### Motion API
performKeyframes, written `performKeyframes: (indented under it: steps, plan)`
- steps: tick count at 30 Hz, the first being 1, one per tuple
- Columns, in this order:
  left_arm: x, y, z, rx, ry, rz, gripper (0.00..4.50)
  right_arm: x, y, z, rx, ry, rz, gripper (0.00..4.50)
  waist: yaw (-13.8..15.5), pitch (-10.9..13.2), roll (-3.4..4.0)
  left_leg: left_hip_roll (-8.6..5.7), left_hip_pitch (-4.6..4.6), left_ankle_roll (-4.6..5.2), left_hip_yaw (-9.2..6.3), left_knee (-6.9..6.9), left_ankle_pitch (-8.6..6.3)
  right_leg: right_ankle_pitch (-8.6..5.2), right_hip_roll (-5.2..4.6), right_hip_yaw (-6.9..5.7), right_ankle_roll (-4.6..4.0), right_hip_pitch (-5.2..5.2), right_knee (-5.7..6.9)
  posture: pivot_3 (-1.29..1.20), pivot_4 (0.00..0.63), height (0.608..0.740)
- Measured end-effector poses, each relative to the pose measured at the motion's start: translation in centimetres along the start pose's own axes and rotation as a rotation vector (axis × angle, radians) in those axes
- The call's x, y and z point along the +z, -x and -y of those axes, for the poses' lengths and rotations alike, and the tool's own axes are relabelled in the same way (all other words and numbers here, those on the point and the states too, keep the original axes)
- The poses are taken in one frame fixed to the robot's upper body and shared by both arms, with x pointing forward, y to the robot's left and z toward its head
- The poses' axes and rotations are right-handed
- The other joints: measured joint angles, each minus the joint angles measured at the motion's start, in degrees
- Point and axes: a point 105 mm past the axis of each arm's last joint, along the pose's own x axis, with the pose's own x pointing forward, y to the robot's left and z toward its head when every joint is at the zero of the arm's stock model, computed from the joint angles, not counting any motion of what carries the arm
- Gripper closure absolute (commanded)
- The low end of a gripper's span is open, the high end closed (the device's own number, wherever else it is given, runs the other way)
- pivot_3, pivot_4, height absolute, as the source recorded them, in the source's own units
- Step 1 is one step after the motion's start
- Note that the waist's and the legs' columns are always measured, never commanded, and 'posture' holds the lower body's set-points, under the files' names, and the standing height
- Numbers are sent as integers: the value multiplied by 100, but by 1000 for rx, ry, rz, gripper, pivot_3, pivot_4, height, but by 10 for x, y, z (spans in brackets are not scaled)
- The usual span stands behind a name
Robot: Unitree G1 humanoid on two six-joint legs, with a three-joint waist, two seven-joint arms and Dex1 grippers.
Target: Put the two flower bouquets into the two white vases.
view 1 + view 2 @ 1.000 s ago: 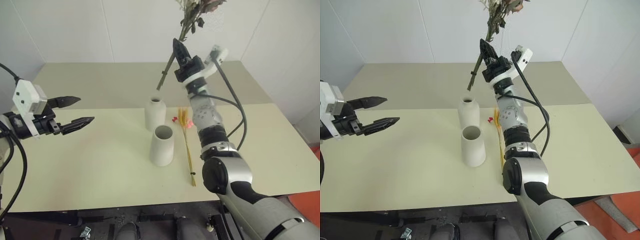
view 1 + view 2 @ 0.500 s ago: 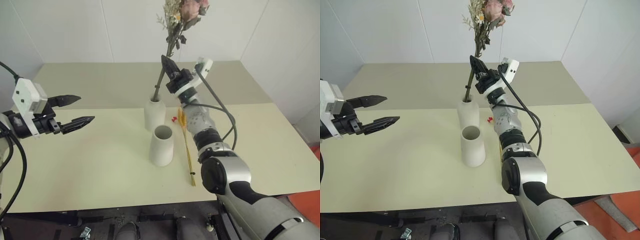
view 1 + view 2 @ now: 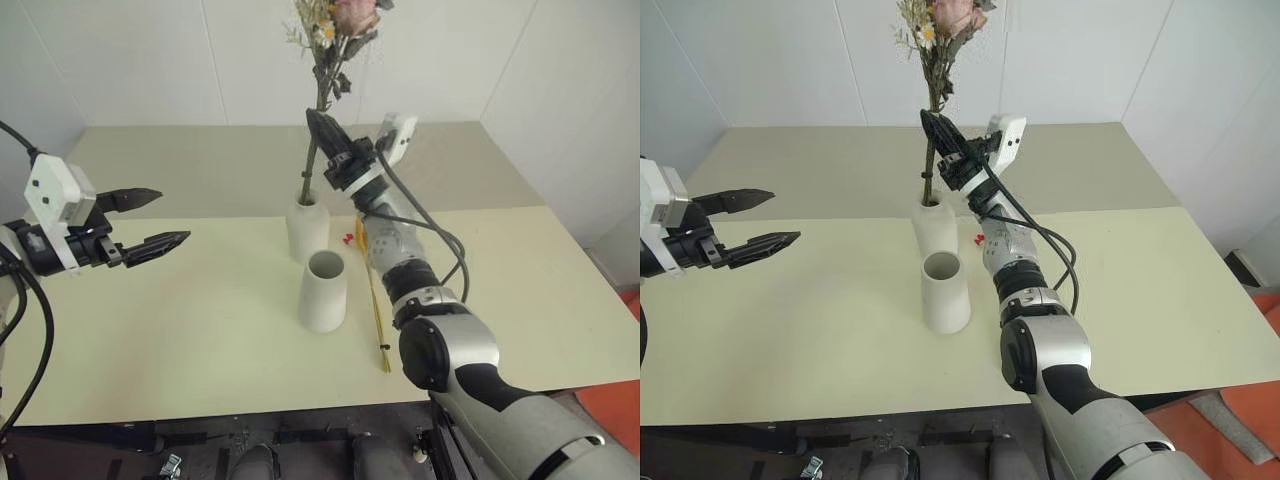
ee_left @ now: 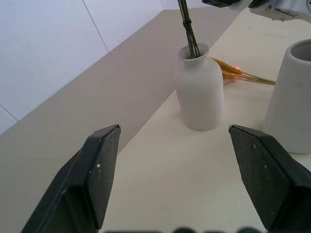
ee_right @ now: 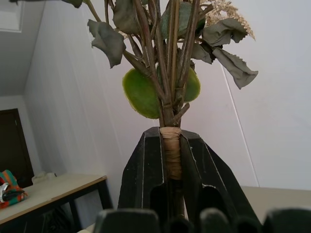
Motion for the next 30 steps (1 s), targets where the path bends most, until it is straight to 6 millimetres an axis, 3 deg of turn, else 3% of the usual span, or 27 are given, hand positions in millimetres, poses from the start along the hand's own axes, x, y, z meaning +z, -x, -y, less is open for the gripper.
performKeyframes:
  steps: [9, 16, 21, 24, 30]
  plan:
    - [0, 0, 0, 1, -4, 2, 624, -8, 11, -3, 50, 31, -23, 73, 2, 0, 0, 0, -2, -1, 0, -1, 0, 0, 0, 0, 0, -2, -1, 0, 150, 740]
    - [4, -2, -2, -1, -13, 14, 624, -4, 21, -4, 105, 137, -51, 23, 6, 0, 0, -1, -2, -1, 0, -1, 1, 0, 0, 0, 0, -2, -1, 0, 150, 740]
    - [5, -5, -4, -3, -14, 22, 624, -3, 31, -5, 200, 297, -165, 23, 13, 0, 0, -2, -2, -1, 0, -1, 1, 0, -1, 0, 0, -2, 0, 0, 150, 740]
    - [4, -7, -4, -11, -15, 22, 624, -2, 40, 3, 209, 383, -261, 23, 21, 0, 0, -2, -2, -1, 0, -1, 1, 0, -1, 0, 0, -1, -1, 0, 150, 740]
    - [1, -8, -4, -13, -5, 17, 624, 12, 76, 30, 181, 480, -425, 23, 36, 0, -1, -4, -5, -1, 0, 0, 1, 0, -2, 0, 0, -1, -4, 0, 150, 740]
